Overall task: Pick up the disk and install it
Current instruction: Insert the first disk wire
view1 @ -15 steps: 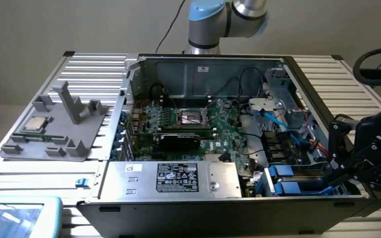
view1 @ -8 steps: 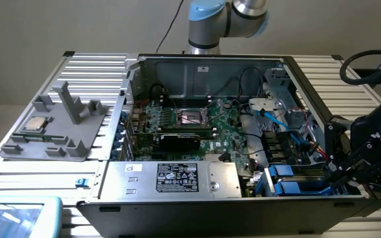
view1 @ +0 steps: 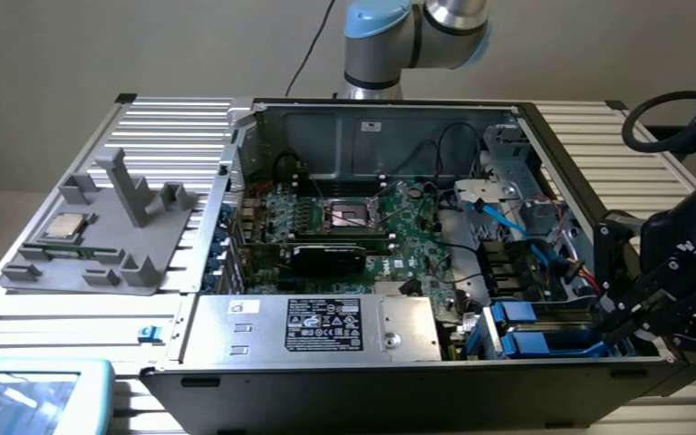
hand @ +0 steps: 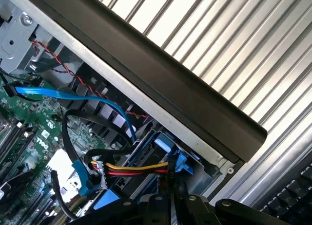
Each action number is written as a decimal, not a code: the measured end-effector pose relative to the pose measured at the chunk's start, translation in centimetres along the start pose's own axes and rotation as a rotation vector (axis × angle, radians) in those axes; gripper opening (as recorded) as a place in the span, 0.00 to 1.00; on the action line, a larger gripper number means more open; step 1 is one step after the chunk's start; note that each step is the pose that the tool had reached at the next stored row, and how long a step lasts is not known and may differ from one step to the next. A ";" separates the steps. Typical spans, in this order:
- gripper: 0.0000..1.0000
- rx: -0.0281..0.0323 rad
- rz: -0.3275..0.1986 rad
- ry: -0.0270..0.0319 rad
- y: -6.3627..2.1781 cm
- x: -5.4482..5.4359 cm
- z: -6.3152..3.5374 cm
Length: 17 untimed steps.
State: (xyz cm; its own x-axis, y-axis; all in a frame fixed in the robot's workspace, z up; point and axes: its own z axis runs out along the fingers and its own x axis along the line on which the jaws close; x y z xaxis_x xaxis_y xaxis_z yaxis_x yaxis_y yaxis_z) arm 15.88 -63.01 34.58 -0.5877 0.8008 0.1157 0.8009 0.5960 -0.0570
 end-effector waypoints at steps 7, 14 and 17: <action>0.16 -0.0021 0.020 0.0008 -0.05 0.0 0.01; 0.16 -0.0045 0.029 0.0001 0.03 0.5 -0.03; 0.16 -0.0073 0.030 -0.0015 0.28 0.9 -0.21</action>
State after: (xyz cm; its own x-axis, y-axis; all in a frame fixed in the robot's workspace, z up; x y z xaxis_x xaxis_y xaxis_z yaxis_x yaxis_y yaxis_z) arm 15.62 -62.16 34.87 -0.5633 0.8186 0.1125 0.8192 0.5710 -0.0533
